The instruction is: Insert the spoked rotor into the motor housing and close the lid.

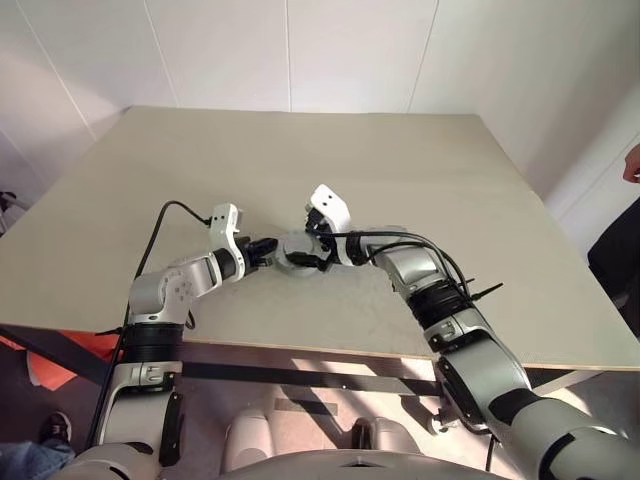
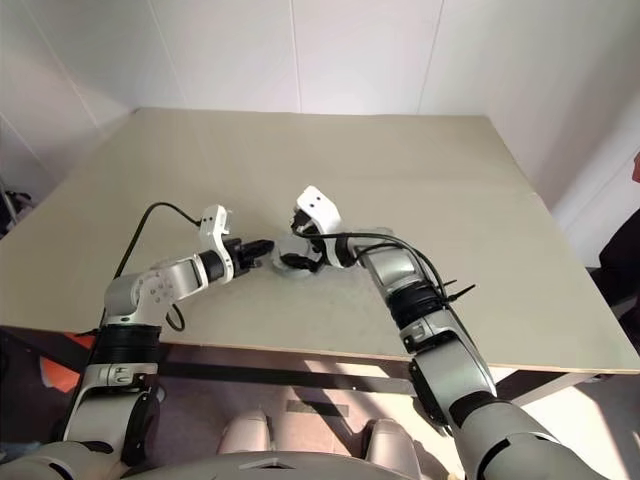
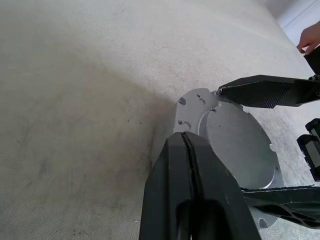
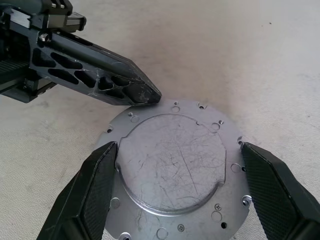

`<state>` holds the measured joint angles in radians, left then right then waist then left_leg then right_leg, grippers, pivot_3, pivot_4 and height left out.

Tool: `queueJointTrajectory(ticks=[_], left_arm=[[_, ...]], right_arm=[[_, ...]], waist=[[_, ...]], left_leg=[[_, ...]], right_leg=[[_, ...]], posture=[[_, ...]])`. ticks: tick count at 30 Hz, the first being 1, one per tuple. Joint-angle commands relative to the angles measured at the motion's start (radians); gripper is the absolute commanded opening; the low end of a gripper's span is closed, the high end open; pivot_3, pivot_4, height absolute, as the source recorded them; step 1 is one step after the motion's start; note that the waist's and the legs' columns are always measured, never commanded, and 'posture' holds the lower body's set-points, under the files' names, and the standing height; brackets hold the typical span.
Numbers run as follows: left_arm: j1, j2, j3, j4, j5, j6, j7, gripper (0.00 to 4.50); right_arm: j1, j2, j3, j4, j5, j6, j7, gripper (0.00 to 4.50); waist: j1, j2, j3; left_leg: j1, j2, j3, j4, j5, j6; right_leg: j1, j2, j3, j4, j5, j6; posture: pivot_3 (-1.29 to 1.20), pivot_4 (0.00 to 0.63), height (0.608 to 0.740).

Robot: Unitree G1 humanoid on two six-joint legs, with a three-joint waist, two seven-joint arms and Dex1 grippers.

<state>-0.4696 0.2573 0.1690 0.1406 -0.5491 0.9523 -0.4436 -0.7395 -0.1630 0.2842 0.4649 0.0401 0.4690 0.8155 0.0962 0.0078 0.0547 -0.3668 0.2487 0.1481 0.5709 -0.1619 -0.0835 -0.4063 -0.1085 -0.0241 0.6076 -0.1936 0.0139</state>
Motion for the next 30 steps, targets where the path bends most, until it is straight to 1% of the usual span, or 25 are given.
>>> queueJointTrajectory(ticks=[1, 6, 9, 13, 20, 24, 28, 30], left_arm=[[-0.001, 0.008, -0.009, -0.010, -0.002, 0.017, -0.004, 0.00], [0.003, 0.009, -0.015, -0.018, -0.008, 0.024, -0.016, 0.00], [0.003, 0.008, -0.017, -0.022, -0.011, 0.030, -0.021, 0.00], [0.001, 0.010, -0.018, -0.018, -0.008, 0.031, -0.022, 0.00], [-0.007, 0.010, -0.017, -0.004, 0.001, 0.022, -0.021, 0.00], [-0.001, 0.016, -0.014, -0.006, 0.002, 0.020, -0.024, 0.00], [0.003, 0.020, -0.013, -0.009, 0.003, 0.019, -0.025, 0.00], [0.002, 0.021, -0.012, -0.008, 0.005, 0.017, -0.024, 0.00]], right_arm=[[-0.008, -0.028, -0.037, -0.141, 0.048, 0.055, 0.030, 4.47], [-0.033, -0.042, -0.112, -0.253, 0.128, 0.182, 0.023, 4.47], [-0.069, -0.034, -0.197, -0.264, 0.193, 0.295, -0.025, 4.47], [-0.111, -0.037, -0.304, -0.203, 0.263, 0.447, -0.093, 4.47], [-0.105, -0.043, -0.430, -0.061, 0.309, 0.638, -0.221, 4.47], [-0.088, -0.043, -0.477, -0.072, 0.357, 0.750, -0.244, 4.47], [-0.078, -0.041, -0.507, -0.079, 0.392, 0.824, -0.262, 4.47], [-0.082, -0.028, -0.543, -0.073, 0.415, 0.877, -0.285, 4.47]], waist=[[0.000, 0.000, 0.000], [-0.001, 0.000, 0.000], [-0.001, 0.000, 0.000], [0.000, 0.000, 0.000], [0.001, 0.000, 0.000], [0.001, 0.000, 0.000], [0.002, 0.000, 0.000], [0.002, 0.000, 0.000]], left_leg=[[0.000, 0.000, 0.000, 0.000, 0.000, 0.000], [0.000, 0.000, 0.000, -0.003, 0.000, 0.001], [0.000, 0.000, 0.000, -0.003, 0.000, 0.000], [0.000, 0.000, 0.000, -0.003, 0.000, 0.000], [0.000, -0.001, 0.000, -0.004, 0.001, -0.002], [0.000, -0.001, 0.000, -0.004, 0.002, -0.004], [0.001, -0.001, 0.000, -0.004, 0.003, -0.005], [0.001, -0.001, 0.000, -0.005, 0.003, -0.005]], right_leg=[[0.000, 0.000, 0.000, -0.001, 0.000, 0.000], [-0.001, 0.000, 0.000, -0.001, -0.001, 0.001], [-0.001, 0.000, 0.000, -0.001, -0.001, 0.001], [-0.001, 0.000, 0.000, -0.001, -0.001, 0.001], [-0.001, 0.000, 0.000, -0.001, -0.001, 0.001], [-0.001, 0.000, 0.000, -0.001, -0.001, 0.001], [-0.001, 0.000, 0.000, -0.001, -0.001, 0.001], [-0.001, 0.000, 0.000, -0.001, -0.001, 0.001]], posture=[[0.00, 0.000, 0.740], [0.00, 0.000, 0.740], [0.00, 0.000, 0.740], [0.00, 0.000, 0.740], [0.00, 0.000, 0.740], [0.00, 0.000, 0.740], [0.00, 0.000, 0.740], [0.00, 0.000, 0.740]])
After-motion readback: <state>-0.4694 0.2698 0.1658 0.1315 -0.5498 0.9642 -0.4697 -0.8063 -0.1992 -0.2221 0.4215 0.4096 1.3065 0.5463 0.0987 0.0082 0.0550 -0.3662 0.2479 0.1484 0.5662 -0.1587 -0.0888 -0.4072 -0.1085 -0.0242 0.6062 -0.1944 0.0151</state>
